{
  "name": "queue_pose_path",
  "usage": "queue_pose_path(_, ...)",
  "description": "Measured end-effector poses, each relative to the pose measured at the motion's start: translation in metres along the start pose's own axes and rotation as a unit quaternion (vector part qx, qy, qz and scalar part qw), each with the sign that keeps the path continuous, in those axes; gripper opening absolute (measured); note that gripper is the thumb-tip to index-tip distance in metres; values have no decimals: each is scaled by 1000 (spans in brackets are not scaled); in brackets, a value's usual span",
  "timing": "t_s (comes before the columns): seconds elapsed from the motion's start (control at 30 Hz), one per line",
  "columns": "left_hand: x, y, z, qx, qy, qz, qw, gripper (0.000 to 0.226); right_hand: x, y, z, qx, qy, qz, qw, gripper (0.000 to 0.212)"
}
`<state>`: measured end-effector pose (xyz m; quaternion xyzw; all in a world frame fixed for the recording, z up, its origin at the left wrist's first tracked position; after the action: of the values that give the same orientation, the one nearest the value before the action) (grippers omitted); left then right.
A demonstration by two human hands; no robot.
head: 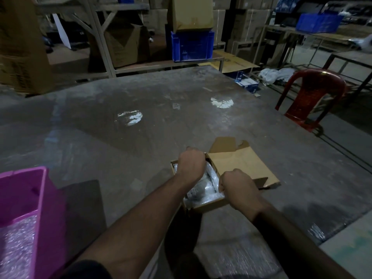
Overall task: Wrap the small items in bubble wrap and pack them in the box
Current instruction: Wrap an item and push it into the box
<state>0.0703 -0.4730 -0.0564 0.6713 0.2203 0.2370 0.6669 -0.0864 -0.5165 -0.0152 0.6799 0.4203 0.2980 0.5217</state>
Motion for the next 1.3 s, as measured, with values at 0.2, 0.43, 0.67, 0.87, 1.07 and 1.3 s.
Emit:
queue_pose_path(0.2, 0, 0, 0, 7, -2, 12, 1000, 22, 9, 9, 13, 14, 6, -48, 999, 27)
queue_pose_path(0.43, -2, 4, 0, 11, -2, 24, 1000, 23, 5, 10, 26, 16, -22, -90, 996, 37)
queue_pose_path(0.67, -2, 6, -3, 13, 0, 25, 1000, 21, 16, 1, 29, 12, -30, -110, 993, 20)
queue_pose_path(0.87, 0, 5, -5, 21, -2, 0, 1000, 22, 1, -2, 25, 30, -18, -37, 999, 30)
queue_pose_path(1.07, 9, 5, -8, 48, -8, -41, 998, 23, -7, 7, 25, 35, 24, 17, 999, 44)
queue_pose_path(1.3, 16, 7, -11, 61, -63, -31, 996, 32, 8, 0, 22, 24, 32, -87, 995, 41)
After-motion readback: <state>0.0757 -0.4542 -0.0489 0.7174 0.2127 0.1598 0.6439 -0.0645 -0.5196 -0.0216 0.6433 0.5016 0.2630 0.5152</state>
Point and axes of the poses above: each hand's wrist, its own z-axis towards the middle knuckle, its own y-axis out of the back of the hand, x = y × z, the point moved 1 cm from there along z, towards the middle knuckle, and after that the axes turned 10 degrees about x, right-handed, at the moved point
